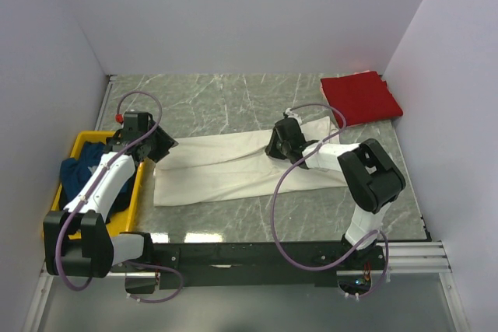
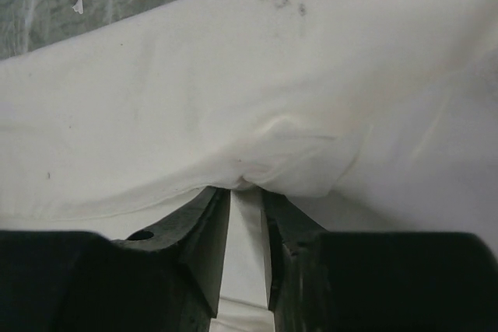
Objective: Fold and stack the t-shirts
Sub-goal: Fold the tshirt
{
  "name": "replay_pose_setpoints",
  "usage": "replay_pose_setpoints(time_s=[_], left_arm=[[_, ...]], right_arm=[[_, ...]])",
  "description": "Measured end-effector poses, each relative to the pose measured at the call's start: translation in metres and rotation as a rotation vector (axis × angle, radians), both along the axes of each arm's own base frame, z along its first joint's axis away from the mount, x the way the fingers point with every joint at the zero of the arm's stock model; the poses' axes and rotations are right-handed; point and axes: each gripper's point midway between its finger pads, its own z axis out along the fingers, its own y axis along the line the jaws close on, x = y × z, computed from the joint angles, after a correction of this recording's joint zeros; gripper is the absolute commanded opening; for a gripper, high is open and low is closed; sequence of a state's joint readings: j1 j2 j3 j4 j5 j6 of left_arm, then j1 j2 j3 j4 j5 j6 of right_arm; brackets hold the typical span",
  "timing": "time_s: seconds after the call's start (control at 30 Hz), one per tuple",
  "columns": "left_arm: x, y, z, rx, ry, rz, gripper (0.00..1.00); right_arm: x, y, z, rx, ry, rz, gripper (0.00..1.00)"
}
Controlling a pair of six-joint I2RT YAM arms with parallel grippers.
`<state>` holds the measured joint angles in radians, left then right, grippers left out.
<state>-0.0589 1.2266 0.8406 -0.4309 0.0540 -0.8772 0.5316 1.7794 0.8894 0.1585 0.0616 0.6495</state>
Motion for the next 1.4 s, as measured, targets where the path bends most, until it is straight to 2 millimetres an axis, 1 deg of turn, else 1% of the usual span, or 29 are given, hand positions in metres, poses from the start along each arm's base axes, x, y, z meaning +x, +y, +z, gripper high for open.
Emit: replay_pose_setpoints(time_s=[0.07,0.2,0.37,0.43,0.5,0.53,0.6,0.7,0.77,0.87,0.97,1.03,1.1,1.2,1.4], left_arm=[[0.000,-0.001,0.000,0.000,-0.001,-0.002,0.49],[0.001,-0.001,0.001,0.004,-0.003,0.000,0.49],[0.002,-0.001,0.002,0.002,-0.005,0.005,0.49],[0.002,0.000,0.002,0.003,-0.005,0.013,0.49],[0.002,0.002,0.002,0.002,-0.002,0.033,0.50],[0.002,0.003,0.001,0.005,0.002,0.044,0.51],[0.000,0.008,-0.002,0.014,0.021,0.079,0.52],[-0.005,0.017,-0.010,0.043,0.065,0.145,0.55],[-0.009,0.022,-0.017,0.059,0.097,0.186,0.55],[-0.012,0.028,-0.021,0.067,0.117,0.240,0.55],[-0.011,0.030,-0.027,0.065,0.134,0.270,0.55],[-0.012,0.031,-0.035,0.068,0.158,0.290,0.55],[-0.015,0.033,-0.046,0.072,0.191,0.309,0.56],[-0.017,0.034,-0.054,0.076,0.215,0.326,0.56],[-0.019,0.038,-0.065,0.088,0.245,0.356,0.56]], right_arm=[[0.002,0.002,0.000,-0.013,-0.001,0.008,0.33],[0.004,0.007,-0.001,-0.027,-0.009,0.017,0.32],[0.004,0.007,0.000,-0.032,-0.012,0.015,0.32],[0.000,0.006,0.001,-0.032,-0.006,0.018,0.32],[-0.008,0.003,0.003,-0.037,0.011,0.024,0.32],[-0.012,0.001,0.005,-0.038,0.017,0.027,0.32],[-0.020,-0.001,0.018,-0.034,0.017,0.033,0.33],[-0.022,-0.002,0.049,-0.007,-0.029,0.033,0.37],[-0.023,-0.005,0.064,0.004,-0.047,0.029,0.42],[-0.021,-0.007,0.073,0.011,-0.051,0.023,0.45],[-0.017,-0.011,0.071,0.007,-0.020,0.013,0.47],[-0.013,-0.011,0.069,0.003,0.003,0.010,0.47],[-0.007,-0.010,0.069,0.000,0.014,0.008,0.48],[0.001,-0.007,0.066,0.001,0.031,0.008,0.49],[0.000,-0.006,0.051,-0.017,0.087,0.013,0.49]])
